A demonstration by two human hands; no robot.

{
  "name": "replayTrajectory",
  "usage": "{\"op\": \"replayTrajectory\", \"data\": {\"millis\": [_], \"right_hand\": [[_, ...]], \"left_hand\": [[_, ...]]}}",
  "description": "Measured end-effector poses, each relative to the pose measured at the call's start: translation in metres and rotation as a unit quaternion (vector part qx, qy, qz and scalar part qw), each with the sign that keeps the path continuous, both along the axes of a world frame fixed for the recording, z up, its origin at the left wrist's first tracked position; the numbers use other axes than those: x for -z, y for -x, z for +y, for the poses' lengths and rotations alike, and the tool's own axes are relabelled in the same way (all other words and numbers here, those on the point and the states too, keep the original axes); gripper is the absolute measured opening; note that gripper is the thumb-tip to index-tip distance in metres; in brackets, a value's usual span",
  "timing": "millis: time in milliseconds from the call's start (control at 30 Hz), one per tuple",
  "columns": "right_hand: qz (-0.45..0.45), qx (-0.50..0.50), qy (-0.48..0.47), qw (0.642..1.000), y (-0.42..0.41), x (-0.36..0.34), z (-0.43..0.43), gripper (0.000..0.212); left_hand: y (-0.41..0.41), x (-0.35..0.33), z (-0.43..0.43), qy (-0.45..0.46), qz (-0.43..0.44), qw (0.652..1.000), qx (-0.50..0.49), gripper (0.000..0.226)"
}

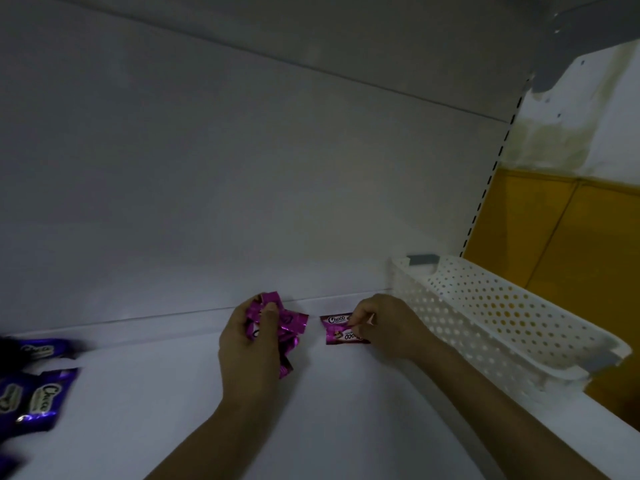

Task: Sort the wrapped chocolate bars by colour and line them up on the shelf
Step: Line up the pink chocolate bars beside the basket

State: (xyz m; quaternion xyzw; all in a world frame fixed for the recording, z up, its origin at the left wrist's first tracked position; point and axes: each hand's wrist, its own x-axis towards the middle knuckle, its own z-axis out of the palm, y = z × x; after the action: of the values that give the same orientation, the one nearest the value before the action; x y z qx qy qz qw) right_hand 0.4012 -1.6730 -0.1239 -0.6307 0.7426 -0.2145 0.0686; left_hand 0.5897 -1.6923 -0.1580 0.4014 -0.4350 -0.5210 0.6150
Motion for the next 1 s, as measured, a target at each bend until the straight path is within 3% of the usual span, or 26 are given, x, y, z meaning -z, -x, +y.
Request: {"op": "replayTrajectory", "data": {"millis": [100, 200, 267, 367, 433, 533, 667, 1000], "right_hand": [[-0.036, -0.032, 0.025, 0.999, -0.005, -0.001, 0.000, 0.017], [-0.153, -0.106, 0.090, 0.978, -0.010, 0.001, 0.011, 0.027], [-0.245, -0.083, 0.128, 0.957, -0.007, -0.002, 0.012, 0.038], [-0.295, -0.054, 0.160, 0.941, -0.001, -0.006, 0.007, 0.037], [-0.212, -0.028, 0.164, 0.963, 0.002, 0.000, 0.006, 0.030], [0.011, 0.022, 0.125, 0.992, 0.003, 0.012, 0.008, 0.018], [0.215, 0.045, 0.102, 0.970, -0.007, 0.019, -0.003, 0.032], [0.250, -0.017, 0.051, 0.967, -0.011, 0.024, -0.006, 0.034]], "left_hand": [[0.000, 0.002, -0.002, 0.004, 0.000, 1.000, 0.004, 0.016], [0.002, 0.004, -0.005, 0.015, -0.015, 1.000, 0.013, 0.015], [0.002, 0.005, -0.003, 0.018, -0.025, 0.999, 0.023, 0.015], [0.001, 0.003, -0.001, 0.024, -0.032, 0.999, 0.032, 0.014], [0.000, 0.002, -0.001, 0.028, -0.035, 0.998, 0.033, 0.014], [0.002, 0.004, -0.001, 0.029, -0.040, 0.998, 0.032, 0.015], [0.003, 0.006, 0.000, 0.047, -0.051, 0.997, 0.038, 0.015], [0.004, 0.005, 0.000, 0.050, -0.061, 0.996, 0.035, 0.015]]}}
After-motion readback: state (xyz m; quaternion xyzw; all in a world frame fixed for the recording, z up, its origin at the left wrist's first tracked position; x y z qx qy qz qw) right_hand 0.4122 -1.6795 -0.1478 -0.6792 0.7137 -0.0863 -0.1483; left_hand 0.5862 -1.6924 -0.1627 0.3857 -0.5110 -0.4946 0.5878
